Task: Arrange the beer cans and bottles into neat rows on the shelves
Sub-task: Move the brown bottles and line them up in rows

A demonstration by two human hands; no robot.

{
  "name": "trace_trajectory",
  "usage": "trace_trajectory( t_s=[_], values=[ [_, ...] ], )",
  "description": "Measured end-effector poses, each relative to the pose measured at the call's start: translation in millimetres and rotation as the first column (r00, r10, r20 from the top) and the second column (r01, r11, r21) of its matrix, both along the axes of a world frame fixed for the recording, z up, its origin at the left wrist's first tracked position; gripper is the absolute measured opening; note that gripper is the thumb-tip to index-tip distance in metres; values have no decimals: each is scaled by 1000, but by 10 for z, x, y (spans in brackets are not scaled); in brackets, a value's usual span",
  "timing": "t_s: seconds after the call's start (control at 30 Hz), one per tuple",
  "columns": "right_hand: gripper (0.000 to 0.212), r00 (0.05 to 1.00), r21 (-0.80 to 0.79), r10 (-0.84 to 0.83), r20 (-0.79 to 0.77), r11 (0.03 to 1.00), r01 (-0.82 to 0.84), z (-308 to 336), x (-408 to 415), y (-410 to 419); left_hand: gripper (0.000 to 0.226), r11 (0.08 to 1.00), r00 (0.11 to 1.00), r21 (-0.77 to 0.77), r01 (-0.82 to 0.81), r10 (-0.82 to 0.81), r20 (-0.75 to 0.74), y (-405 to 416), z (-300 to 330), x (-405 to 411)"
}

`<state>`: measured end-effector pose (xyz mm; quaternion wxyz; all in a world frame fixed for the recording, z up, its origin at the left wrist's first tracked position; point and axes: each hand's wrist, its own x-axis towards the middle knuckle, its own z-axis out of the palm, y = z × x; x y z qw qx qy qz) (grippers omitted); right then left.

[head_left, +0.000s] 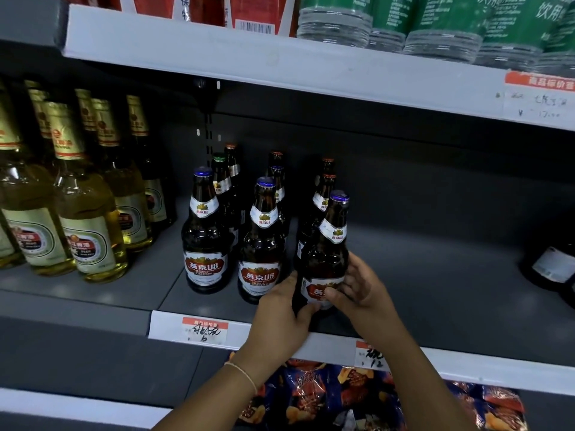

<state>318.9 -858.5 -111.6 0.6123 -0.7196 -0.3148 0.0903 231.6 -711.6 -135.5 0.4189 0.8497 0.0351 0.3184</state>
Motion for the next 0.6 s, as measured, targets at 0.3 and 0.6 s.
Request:
trace_trajectory(
  t_s=[0.3,0.6],
  values=[
    [73,999,34,-29,-25,999,30,-152,1,70,50,999,998,-7,-50,50,30,53,-138,-39],
    [60,994,18,-92,-57,996,93,-242,12,119,59,991,997,-128,-26,16,-80,89,-178,-38]
  ],
)
